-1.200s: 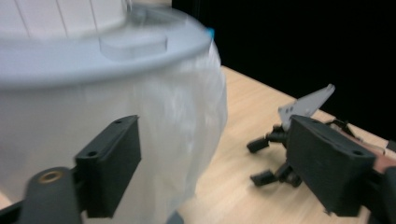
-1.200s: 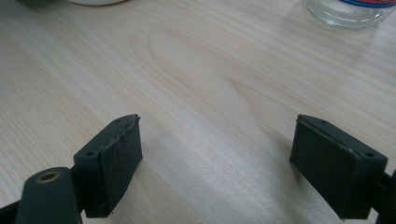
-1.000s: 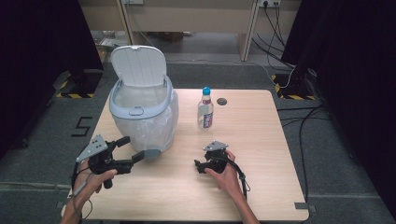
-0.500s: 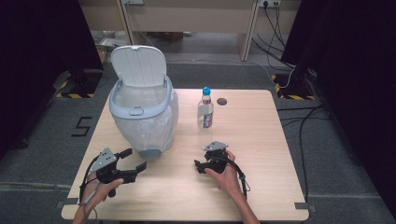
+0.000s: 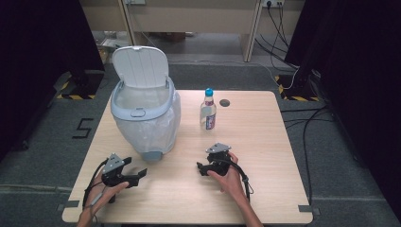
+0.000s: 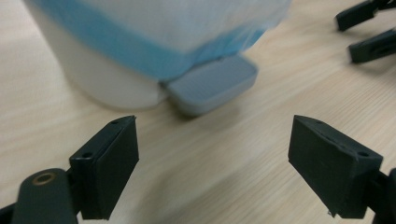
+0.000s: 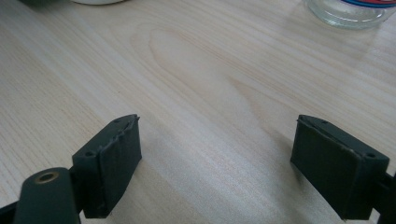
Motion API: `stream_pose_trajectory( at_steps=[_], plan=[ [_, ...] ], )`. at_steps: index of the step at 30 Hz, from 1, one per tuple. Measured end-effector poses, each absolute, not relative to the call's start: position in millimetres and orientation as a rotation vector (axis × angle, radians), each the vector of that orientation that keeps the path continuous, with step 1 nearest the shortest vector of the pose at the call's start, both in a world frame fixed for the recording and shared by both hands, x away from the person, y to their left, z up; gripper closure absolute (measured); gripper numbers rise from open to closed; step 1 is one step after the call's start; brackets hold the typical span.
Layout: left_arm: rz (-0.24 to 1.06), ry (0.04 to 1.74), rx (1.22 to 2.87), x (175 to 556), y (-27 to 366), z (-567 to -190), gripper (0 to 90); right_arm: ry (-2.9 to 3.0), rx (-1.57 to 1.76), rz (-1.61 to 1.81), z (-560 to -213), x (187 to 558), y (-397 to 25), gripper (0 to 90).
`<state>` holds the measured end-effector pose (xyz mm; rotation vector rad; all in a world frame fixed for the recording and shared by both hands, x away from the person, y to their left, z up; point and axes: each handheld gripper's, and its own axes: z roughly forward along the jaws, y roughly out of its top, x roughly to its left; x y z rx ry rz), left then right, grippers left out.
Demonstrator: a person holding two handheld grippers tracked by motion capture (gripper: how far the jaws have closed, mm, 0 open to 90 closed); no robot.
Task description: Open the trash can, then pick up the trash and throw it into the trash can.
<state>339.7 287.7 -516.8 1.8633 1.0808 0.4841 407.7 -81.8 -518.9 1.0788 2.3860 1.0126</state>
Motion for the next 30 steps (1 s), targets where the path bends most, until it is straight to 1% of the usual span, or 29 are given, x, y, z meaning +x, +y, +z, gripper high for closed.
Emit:
stream_pose_trajectory(
  at_steps=[6, 10, 12, 30],
  plan=[
    [0.489, 1.120, 1.944, 341.5, 289.9, -522.7, 15.6, 2.389, 1.077, 1.013, -518.9, 407.7, -81.7, 15.4],
    [0.465, 1.148, 2.026, 341.9, 287.6, -524.8, 15.7, 2.390, 1.073, 1.013, -519.0, 407.6, -81.5, 15.3],
    [0.487, 1.141, 2.045, 341.1, 285.2, -525.1, 15.1, 2.392, 1.067, 1.014, -519.0, 407.8, -81.6, 15.3],
    [0.485, 1.144, 2.043, 344.1, 285.4, -525.2, 14.1, 2.399, 1.066, 1.017, -518.8, 407.3, -82.1, 15.2]
  ],
)
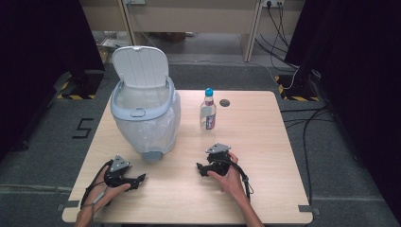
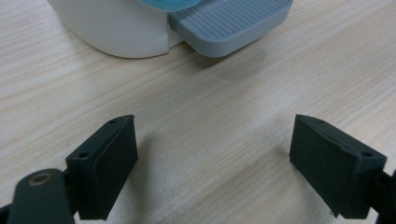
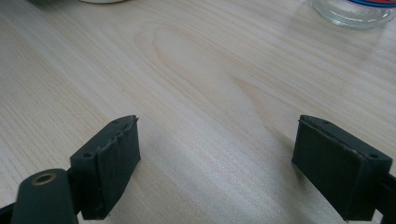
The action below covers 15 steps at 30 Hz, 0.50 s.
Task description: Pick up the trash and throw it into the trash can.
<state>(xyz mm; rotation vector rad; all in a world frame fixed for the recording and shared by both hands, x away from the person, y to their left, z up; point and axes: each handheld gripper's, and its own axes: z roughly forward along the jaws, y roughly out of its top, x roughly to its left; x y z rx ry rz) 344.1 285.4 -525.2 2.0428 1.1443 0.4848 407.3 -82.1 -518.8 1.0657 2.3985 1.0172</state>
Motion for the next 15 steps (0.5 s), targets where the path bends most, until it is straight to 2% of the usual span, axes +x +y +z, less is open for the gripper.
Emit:
stream_pose_trajectory(
  at_steps=[7, 15],
  plan=[
    [0.481, 1.143, 2.044, 345, 285, -525, 13.7, 2.329, 1.081, 1.056, -515, 408, -85, 18.4],
    [0.480, 1.139, 2.048, 347, 285, -525, 12.9, 2.163, 1.111, 1.146, -491, 421, -102, 19.5]
  ],
)
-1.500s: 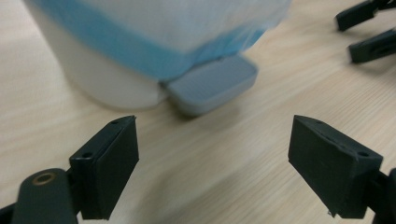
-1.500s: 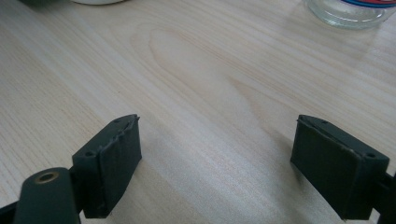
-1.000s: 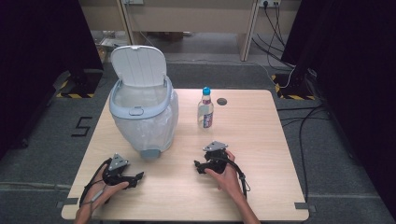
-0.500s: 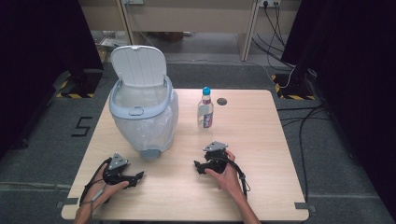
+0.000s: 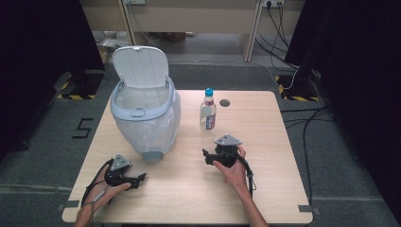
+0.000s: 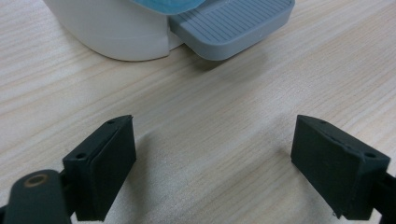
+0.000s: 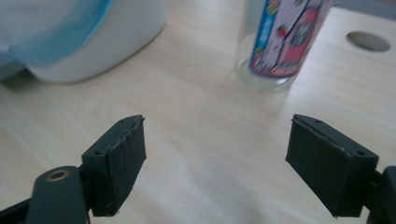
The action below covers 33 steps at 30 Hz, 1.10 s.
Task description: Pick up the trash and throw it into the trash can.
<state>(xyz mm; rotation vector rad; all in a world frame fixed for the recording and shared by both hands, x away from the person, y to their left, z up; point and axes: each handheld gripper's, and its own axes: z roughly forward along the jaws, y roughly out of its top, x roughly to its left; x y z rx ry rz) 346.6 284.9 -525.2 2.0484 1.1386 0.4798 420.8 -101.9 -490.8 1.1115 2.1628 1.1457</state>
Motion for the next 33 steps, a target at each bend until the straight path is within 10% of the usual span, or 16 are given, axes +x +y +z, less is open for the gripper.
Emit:
stream_pose_trajectory(
  at_steps=[33],
  plan=[
    [0.476, 1.139, 2.047, 347, 285, -525, 13.1, 2.034, 1.158, 1.194, -481, 525, -82, 17.6]
  ],
)
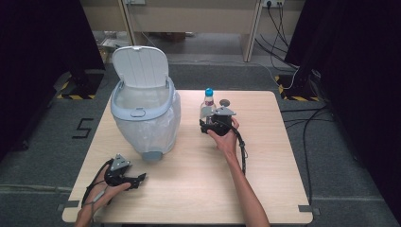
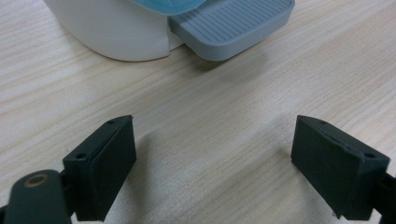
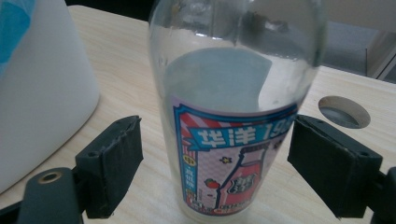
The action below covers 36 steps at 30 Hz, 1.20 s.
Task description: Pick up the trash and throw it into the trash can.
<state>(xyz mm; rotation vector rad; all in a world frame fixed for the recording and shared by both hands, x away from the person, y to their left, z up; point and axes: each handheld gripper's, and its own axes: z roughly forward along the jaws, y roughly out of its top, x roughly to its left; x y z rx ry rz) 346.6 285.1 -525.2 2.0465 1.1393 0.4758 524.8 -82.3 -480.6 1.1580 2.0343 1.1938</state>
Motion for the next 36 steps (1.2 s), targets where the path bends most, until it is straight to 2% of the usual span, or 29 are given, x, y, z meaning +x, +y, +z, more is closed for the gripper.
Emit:
stream_pose_trajectory(
  at_steps=[8, 9, 11, 22, 36],
  plan=[
    [0.474, 1.139, 2.047, 347, 285, -525, 13.0, 2.039, 1.142, 1.206, -490, 536, -80, 22.4],
    [0.474, 1.139, 2.046, 347, 285, -525, 13.1, 2.036, 1.138, 1.230, -493, 538, -81, 26.3],
    [0.472, 1.138, 2.044, 347, 285, -525, 13.1, 2.034, 1.112, 1.232, -494, 539, -83, 27.6],
    [0.472, 1.138, 2.043, 347, 286, -525, 13.1, 2.019, 1.087, 1.246, -488, 526, -81, 28.3],
    [0.476, 1.138, 2.045, 347, 285, -525, 13.1, 1.972, 0.971, 1.364, -417, 484, -82, 28.4]
  ],
)
